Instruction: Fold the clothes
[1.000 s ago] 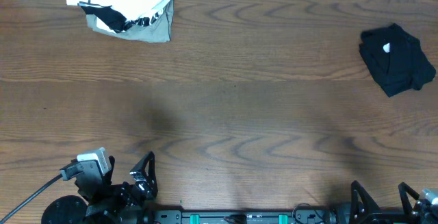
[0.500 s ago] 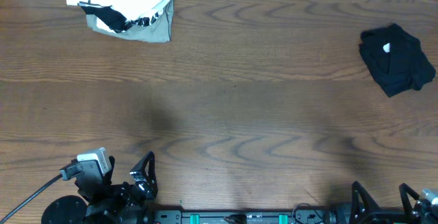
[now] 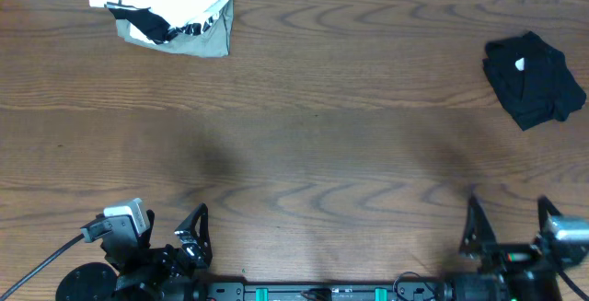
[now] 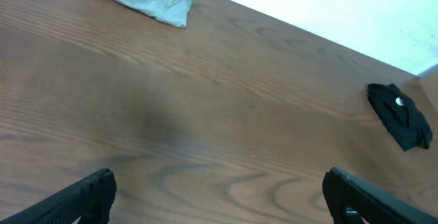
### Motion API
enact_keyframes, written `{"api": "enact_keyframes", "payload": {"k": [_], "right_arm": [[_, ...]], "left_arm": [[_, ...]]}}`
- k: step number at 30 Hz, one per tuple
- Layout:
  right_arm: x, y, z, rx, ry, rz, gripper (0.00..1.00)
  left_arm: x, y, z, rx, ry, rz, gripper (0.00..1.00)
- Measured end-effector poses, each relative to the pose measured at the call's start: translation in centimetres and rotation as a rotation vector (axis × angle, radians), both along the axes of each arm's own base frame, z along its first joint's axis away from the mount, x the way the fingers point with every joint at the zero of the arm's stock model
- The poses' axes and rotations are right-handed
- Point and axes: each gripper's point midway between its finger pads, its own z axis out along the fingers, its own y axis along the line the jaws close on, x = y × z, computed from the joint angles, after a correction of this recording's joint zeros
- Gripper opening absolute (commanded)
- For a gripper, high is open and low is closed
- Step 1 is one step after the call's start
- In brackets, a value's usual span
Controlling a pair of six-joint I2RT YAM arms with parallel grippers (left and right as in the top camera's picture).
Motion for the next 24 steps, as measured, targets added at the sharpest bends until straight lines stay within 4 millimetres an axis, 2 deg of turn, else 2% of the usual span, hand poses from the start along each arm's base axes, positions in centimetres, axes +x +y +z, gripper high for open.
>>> {"api": "enact_keyframes", "payload": {"k": [5,11,17,24], "right_arm": [[3.3,0.6,-1.7,-0.033,-0.088,0.037,0.99],[6.1,1.6,-3.9,-0.045,-0.188,0.097,0.99],[7.8,2.4,-5.2,-0.052,-0.261,0.145,0.99],[8.5,2.7,-4.9,-0.062,-0.396,0.156,0.99]], "left_arm": [[0.0,0.0,0.0,0.000,0.000,0.000,0.98],[0.0,0.0,0.0,0.000,0.001,0.000,0.98],[0.0,0.0,0.0,0.000,0.001,0.000,0.98],[0.0,0.0,0.0,0.000,0.001,0.000,0.98]]}}
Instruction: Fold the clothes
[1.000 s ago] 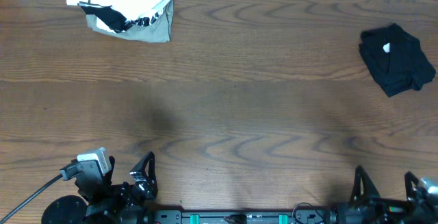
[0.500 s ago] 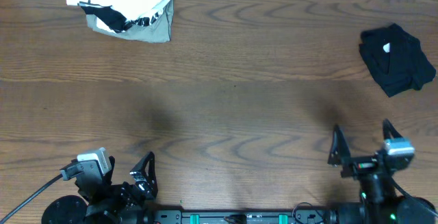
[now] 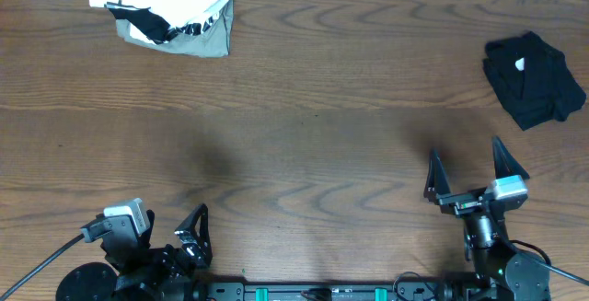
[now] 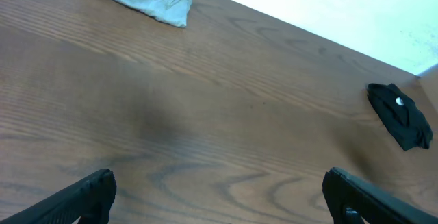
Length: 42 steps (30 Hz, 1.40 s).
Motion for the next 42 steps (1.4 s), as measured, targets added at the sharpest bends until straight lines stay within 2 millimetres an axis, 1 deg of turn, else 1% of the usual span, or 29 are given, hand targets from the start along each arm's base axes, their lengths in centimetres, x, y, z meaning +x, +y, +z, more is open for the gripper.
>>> {"api": "enact_keyframes", "payload": {"k": [8,15,17,23,30,31,35,42], "right_arm": [[0.0,0.0,0.2,0.000,-0.126,-0.002,0.99],[0.2,-0.2,-0.6,0.003,-0.113,-0.009,0.99],[0.5,-0.3,-1.3,0.005,-0.079,-0.018,0.99],[1.7,-1.2,-5.7,0.013,0.104,-0.068,0.99],[2.0,-2.7,-10.3,0.042,0.297,-0.155,0.99],[2.0,-2.9,-10.7,0.050,0.311,-0.170,0.99],[2.0,-3.5,-10.7,0.056,0.310,-0.200,0.99],[2.0,-3.7,-10.7,0.053,0.309,-0.213,0.99]], "left_arm": [[0.0,0.0,0.0,0.000,0.000,0.000,0.98],[0.0,0.0,0.0,0.000,0.000,0.000,0.98],[0.0,0.0,0.0,0.000,0.000,0.000,0.98],[0.0,0.0,0.0,0.000,0.000,0.000,0.98],[0.0,0.0,0.0,0.000,0.000,0.000,0.98],[0.0,0.0,0.0,0.000,0.000,0.000,0.98],[0.0,0.0,0.0,0.000,0.000,0.000,0.98],[0.0,0.0,0.0,0.000,0.000,0.000,0.98]]}}
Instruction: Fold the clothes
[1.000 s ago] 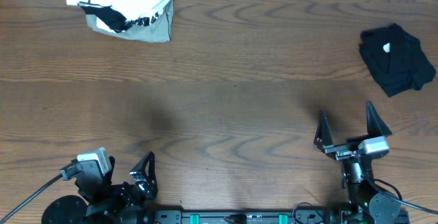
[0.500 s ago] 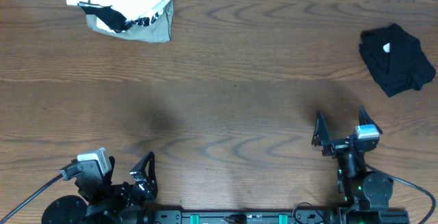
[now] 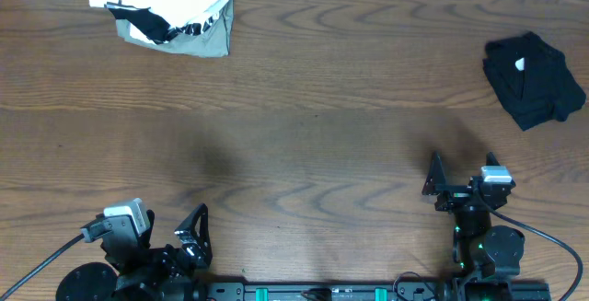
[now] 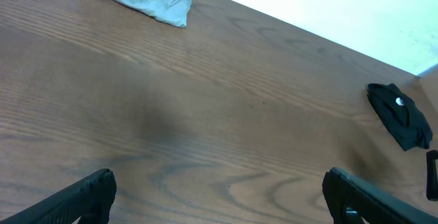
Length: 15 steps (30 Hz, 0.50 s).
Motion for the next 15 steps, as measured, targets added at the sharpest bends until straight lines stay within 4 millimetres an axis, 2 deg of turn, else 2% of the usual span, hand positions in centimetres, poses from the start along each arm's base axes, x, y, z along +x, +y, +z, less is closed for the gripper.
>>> {"api": "enact_keyframes", "payload": {"k": [15], "right_arm": [[0.00,-0.11,0.00,0.000,0.000,-0.006,0.99]], "left_arm": [[0.00,0.00,0.00,0.000,0.000,0.000,0.98]]}}
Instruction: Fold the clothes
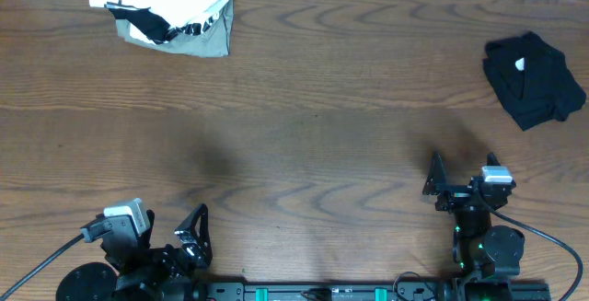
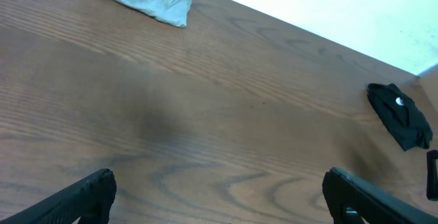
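A crumpled white, grey and black garment (image 1: 164,11) lies at the table's far left corner, also in the left wrist view. A bunched black garment (image 1: 534,78) lies at the far right, seen too by the left wrist camera (image 2: 402,116). My left gripper (image 1: 173,224) rests at the near left edge, open, its two dark fingers (image 2: 82,198) wide apart over bare wood with nothing between them (image 2: 219,200). My right gripper (image 1: 463,176) stands open near the front right, well short of the black garment.
The brown wooden table (image 1: 304,126) stretches between the two garments. A white wall borders its far edge (image 2: 328,11). The arm bases and cables sit along the near edge (image 1: 322,292).
The right gripper first sat at the near right corner, open. By 1.9 s ago it stood farther out over the table and to the left, fingers spread. From 0.5 s ago it holds slightly nearer the front edge. The left arm and both garments have stayed put.
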### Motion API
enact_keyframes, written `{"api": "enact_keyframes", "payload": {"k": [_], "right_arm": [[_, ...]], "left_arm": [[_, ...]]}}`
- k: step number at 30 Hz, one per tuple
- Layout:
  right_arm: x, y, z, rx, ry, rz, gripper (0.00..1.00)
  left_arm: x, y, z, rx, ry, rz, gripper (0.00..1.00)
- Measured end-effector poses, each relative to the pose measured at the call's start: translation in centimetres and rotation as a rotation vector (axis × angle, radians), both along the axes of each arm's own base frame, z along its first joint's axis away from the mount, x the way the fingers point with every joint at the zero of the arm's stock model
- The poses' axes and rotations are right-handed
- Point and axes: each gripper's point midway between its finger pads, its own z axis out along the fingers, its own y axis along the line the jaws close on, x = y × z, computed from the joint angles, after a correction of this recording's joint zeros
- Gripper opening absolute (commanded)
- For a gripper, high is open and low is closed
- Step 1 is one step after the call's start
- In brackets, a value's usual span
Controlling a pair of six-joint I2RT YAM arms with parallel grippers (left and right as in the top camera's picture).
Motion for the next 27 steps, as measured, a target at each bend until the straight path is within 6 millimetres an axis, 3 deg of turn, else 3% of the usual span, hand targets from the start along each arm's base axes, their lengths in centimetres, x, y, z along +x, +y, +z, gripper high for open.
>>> {"api": "enact_keyframes", "payload": {"k": [27], "right_arm": [[0.00,0.00,0.00,0.000,0.000,0.000,0.99]], "left_arm": [[0.05,0.19,0.01,0.005,-0.001,0.010,0.98]]}}
